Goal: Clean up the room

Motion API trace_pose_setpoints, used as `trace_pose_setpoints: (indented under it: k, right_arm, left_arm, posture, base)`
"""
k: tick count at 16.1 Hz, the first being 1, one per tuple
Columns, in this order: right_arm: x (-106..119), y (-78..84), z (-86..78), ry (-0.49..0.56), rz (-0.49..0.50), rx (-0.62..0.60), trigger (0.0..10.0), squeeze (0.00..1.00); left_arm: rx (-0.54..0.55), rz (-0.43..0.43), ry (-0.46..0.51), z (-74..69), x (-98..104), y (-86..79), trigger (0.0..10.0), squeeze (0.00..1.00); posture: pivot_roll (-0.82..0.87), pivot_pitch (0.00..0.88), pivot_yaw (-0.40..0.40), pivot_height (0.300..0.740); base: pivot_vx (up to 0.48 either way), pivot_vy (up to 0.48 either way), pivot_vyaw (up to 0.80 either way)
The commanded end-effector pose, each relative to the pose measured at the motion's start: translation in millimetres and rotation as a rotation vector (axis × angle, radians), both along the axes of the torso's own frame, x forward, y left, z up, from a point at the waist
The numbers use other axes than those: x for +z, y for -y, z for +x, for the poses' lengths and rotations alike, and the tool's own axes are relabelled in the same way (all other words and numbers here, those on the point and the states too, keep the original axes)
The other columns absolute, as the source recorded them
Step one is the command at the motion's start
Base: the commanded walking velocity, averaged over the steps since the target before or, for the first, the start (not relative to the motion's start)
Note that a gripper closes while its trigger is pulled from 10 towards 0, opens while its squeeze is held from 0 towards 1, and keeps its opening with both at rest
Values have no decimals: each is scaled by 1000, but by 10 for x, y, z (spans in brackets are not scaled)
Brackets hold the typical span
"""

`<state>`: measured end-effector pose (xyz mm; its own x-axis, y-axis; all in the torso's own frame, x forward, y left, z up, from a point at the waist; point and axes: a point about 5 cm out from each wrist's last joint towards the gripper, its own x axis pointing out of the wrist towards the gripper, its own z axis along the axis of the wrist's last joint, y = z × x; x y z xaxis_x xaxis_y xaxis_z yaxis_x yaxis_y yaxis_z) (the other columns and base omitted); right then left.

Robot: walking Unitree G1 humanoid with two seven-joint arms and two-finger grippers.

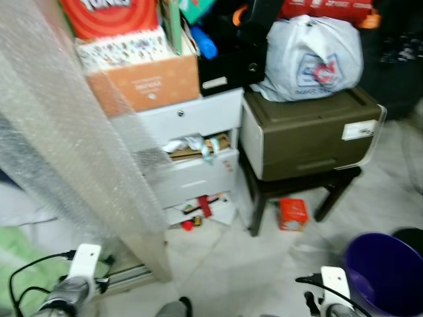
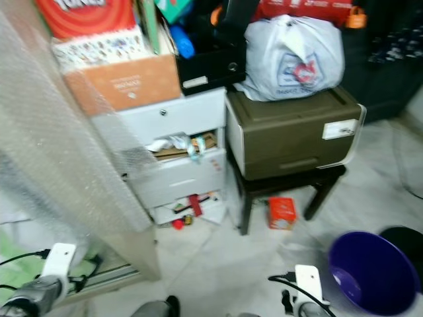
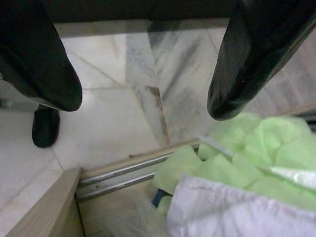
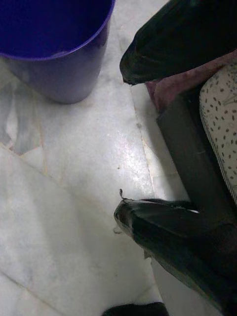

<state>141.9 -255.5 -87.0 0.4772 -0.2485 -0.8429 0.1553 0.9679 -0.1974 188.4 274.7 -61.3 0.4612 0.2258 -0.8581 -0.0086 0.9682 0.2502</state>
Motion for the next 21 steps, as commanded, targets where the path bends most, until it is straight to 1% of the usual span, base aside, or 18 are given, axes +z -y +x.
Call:
trace_pose_setpoints:
  k: [1,4,5,7,8,9,12,14,16,17,18,19,20,21]
  right_arm:
    - [-2,-14,11,1,14,-23,10000,0]
    - [-14,-26,-14,14,36,-73,10000,0]
    - [-12,-26,-9,16,36,-73,10000,0]
    - [-1,-21,17,25,34,-71,10000,0]
    - [10,-16,41,34,34,-73,10000,0]
    - [29,-8,87,42,31,-77,10000,0]
    - [28,-24,85,61,30,-84,10000,0]
    - [32,-38,91,83,23,-81,10000,0]
    - [70,0,138,134,25,-102,10000,0]
    - [105,45,176,163,14,-112,10000,0]
    - [134,67,219,179,4,-96,10000,0]
    - [148,74,242,186,3,-90,10000,0]
    - [182,84,304,210,4,-85,10000,0]
    - [190,71,332,210,3,-70,10000,0]
  left_arm:
    - [27,12,-4,-29,-2,-39,10000,0]
    - [81,-15,15,-24,-25,25,10000,0]
    - [137,-51,34,-12,-29,51,10000,0]
    - [215,-128,80,86,-7,136,10000,0]
    - [218,-133,85,120,5,154,10000,0]
    - [217,-133,91,156,19,171,10000,0]
    - [201,-133,97,190,32,190,10000,0]
    - [204,-157,103,218,37,223,10000,0]
    - [178,-167,113,272,49,289,10000,0]
    - [178,-181,116,308,52,352,10000,0]
    - [194,-203,127,348,60,410,10000,0]
    - [200,-211,134,371,68,435,10000,0]
    - [199,-231,152,436,93,499,10000,0]
    - [194,-233,157,458,102,522,10000,0]
  posture:
    - [-101,46,48,740]
    - [-105,50,49,740]
    - [-103,50,48,740]
    - [-104,49,47,740]
    - [-103,47,46,740]
    - [-103,46,45,740]
    - [-105,45,44,740]
    - [-105,43,33,740]
    - [-102,44,21,740]
    - [-100,45,16,740]
    - [-99,45,10,740]
    - [-99,47,7,740]
    - [-100,48,3,740]
    - [-101,49,2,740]
  base:
    - [0,0,763]
    - [0,0,763]
    - [0,0,756]
    - [0,0,756]
    - [0,0,750]
    - [0,0,0]
    - [0,0,0]
    - [0,0,200]
    - [0,0,456]
    - [0,0,419]
    - [0,0,419]
    - [0,0,419]
    - [0,0,419]
    - [0,0,413]
